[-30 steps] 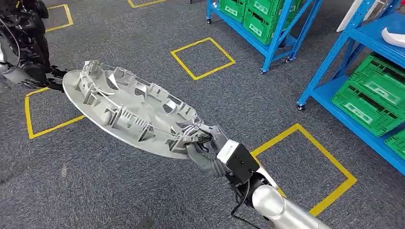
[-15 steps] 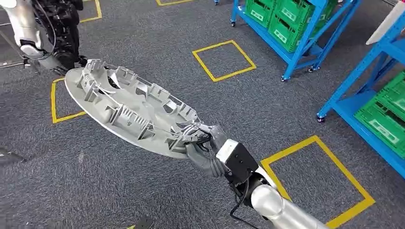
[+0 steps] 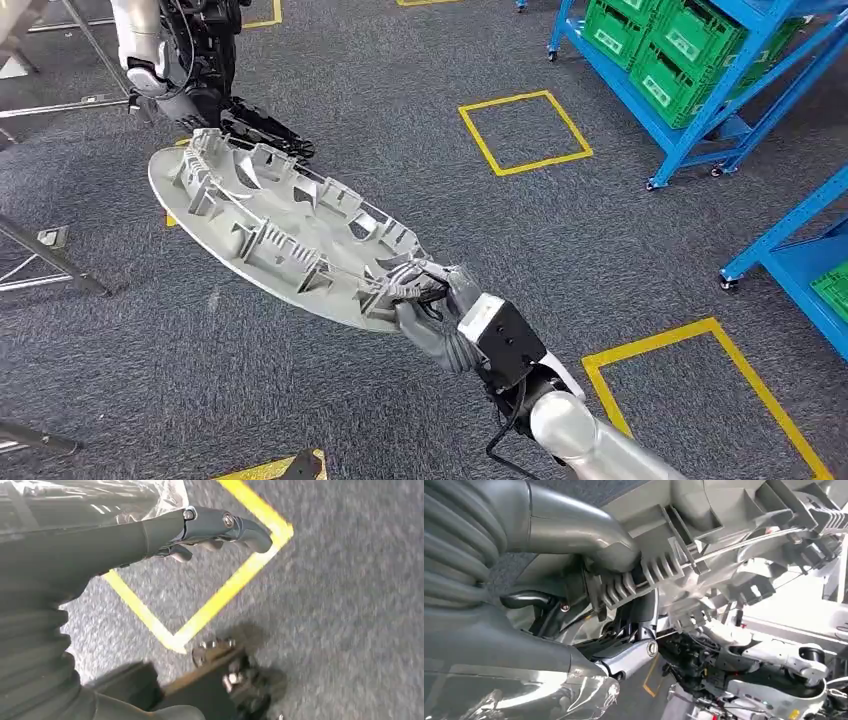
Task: Take the parts from the cabinet and place them on the table.
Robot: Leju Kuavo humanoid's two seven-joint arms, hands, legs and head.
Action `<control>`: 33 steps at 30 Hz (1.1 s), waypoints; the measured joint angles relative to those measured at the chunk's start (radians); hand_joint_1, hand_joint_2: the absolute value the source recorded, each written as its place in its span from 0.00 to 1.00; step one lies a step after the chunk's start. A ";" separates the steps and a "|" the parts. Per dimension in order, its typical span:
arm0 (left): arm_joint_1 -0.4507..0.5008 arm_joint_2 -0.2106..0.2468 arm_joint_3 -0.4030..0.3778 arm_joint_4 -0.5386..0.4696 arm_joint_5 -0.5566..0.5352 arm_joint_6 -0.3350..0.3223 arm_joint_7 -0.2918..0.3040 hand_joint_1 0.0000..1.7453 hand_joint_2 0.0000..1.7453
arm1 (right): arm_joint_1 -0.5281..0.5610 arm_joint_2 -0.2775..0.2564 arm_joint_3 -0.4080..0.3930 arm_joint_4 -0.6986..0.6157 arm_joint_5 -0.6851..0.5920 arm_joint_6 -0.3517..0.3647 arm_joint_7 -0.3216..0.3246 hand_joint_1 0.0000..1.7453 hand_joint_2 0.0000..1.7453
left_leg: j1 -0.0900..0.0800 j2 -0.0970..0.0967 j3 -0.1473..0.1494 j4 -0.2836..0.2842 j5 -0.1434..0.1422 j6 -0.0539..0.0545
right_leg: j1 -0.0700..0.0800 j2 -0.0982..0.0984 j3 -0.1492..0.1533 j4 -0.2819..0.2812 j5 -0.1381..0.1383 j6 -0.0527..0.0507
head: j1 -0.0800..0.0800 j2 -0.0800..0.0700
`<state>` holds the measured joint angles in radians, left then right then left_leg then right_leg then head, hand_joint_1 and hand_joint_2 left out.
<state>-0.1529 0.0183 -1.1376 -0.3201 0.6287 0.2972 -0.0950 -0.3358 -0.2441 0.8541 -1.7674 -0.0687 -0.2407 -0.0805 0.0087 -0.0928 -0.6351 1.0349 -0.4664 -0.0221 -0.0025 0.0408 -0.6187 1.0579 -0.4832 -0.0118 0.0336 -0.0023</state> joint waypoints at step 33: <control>0.008 0.005 -0.001 -0.002 -0.005 0.014 0.011 0.00 1.00 | 0.005 0.001 -0.003 -0.001 0.011 -0.005 0.007 1.00 1.00 | -0.010 0.027 -0.008 0.020 -0.011 -0.011 | -0.008 -0.017 0.015 -0.020 0.009 -0.014 | -0.001 0.000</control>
<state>-0.1450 0.0236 -1.1383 -0.3219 0.6237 0.3117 -0.0843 -0.3304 -0.2426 0.8515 -1.7681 -0.0580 -0.2453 -0.0736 -0.0011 -0.0662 -0.6435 1.0546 -0.4777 -0.0330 -0.0110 0.0233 -0.6033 1.0382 -0.4743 -0.0253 0.0321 -0.0023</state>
